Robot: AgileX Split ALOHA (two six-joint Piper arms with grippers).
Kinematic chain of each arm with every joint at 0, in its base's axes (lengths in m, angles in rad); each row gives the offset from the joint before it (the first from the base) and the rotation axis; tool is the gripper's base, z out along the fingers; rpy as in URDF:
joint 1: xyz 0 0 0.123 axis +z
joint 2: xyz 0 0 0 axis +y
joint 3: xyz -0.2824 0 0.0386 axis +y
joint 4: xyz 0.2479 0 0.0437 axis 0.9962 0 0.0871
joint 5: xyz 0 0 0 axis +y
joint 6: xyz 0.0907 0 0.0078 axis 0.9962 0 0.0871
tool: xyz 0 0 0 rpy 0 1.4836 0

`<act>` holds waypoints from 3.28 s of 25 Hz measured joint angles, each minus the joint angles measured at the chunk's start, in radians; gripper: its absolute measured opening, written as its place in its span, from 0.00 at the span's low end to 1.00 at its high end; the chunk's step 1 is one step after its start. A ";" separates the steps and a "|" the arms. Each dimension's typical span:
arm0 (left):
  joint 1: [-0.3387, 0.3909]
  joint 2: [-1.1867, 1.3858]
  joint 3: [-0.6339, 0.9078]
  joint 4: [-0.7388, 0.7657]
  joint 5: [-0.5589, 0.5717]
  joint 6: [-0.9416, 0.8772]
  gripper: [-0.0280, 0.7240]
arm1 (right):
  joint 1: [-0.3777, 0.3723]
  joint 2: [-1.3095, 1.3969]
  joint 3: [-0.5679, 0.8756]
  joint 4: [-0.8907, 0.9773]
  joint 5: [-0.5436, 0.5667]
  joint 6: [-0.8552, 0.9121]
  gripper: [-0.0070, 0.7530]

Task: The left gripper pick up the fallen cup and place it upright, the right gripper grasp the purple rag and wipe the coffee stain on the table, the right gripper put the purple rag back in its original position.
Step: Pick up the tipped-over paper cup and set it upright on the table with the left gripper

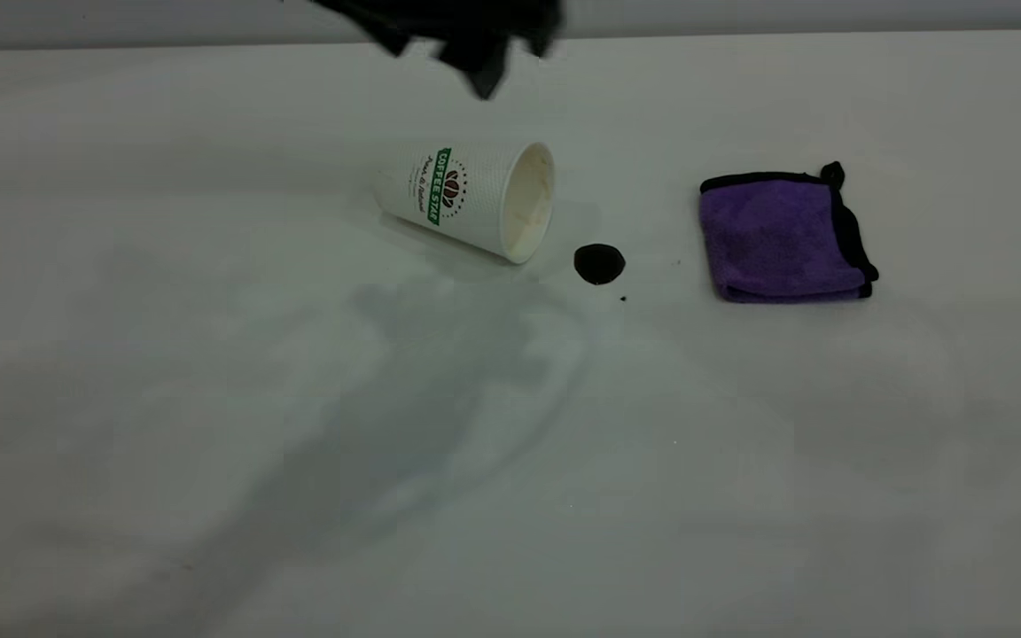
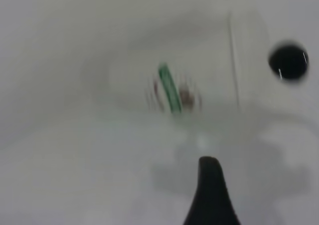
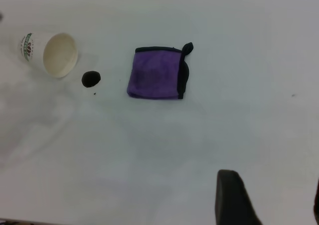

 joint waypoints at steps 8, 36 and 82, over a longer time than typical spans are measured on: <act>-0.036 0.286 -0.220 0.418 0.027 -0.436 0.82 | 0.000 0.000 0.000 0.000 0.000 0.000 0.57; -0.037 0.518 -0.282 0.557 0.197 -0.574 0.55 | 0.000 -0.003 0.000 0.000 0.000 0.000 0.57; 0.461 0.617 -0.859 -0.754 0.767 0.775 0.06 | 0.000 -0.003 0.000 0.000 0.000 0.000 0.57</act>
